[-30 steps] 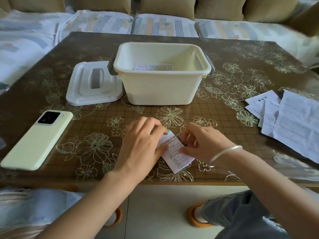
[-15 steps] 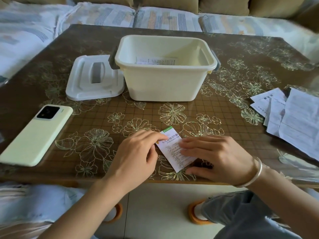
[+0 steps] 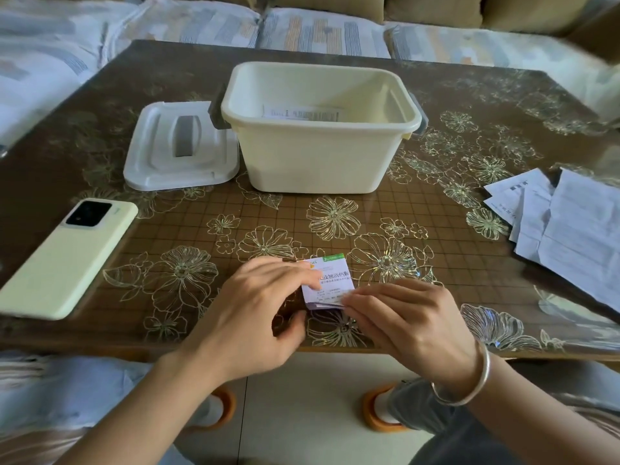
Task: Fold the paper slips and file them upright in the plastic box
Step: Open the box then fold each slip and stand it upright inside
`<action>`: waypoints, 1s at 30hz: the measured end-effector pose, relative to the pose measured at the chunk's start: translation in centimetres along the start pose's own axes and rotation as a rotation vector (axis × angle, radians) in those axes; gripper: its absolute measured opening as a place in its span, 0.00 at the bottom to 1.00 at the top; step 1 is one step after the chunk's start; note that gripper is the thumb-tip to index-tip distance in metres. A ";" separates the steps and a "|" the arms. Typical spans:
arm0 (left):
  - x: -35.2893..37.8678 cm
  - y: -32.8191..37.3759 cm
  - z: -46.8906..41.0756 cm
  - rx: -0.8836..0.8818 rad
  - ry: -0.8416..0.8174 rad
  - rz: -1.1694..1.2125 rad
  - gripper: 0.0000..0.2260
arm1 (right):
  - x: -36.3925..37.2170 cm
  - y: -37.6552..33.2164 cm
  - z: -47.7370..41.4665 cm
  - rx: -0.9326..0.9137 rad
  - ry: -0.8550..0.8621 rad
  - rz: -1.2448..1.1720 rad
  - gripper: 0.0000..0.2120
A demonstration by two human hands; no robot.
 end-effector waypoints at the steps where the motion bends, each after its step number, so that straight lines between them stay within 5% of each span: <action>1: 0.2 0.0 0.0 0.016 0.005 -0.016 0.13 | 0.1 -0.2 0.0 0.020 0.006 0.001 0.08; 11: 1.2 -0.1 -0.5 -0.051 0.201 0.084 0.09 | 0.2 0.2 0.5 0.348 -0.028 -0.288 0.19; 18: 1.1 -0.1 -0.8 -0.208 0.298 -0.015 0.12 | 0.9 0.2 -1.4 0.759 -0.025 -0.476 0.08; 30: 2.1 1.8 -1.9 -0.517 0.300 -0.234 0.10 | 2.8 -1.6 -4.5 0.902 0.035 0.052 0.09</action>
Point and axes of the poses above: each hand's wrist, its own z-axis away from the middle knuckle, its own x-axis out of the palm, y = z × x, the point moved 1 cm from there along -z, towards the middle knuckle, and after that the axes turned 7 degrees about -y, right-handed, at the moved point
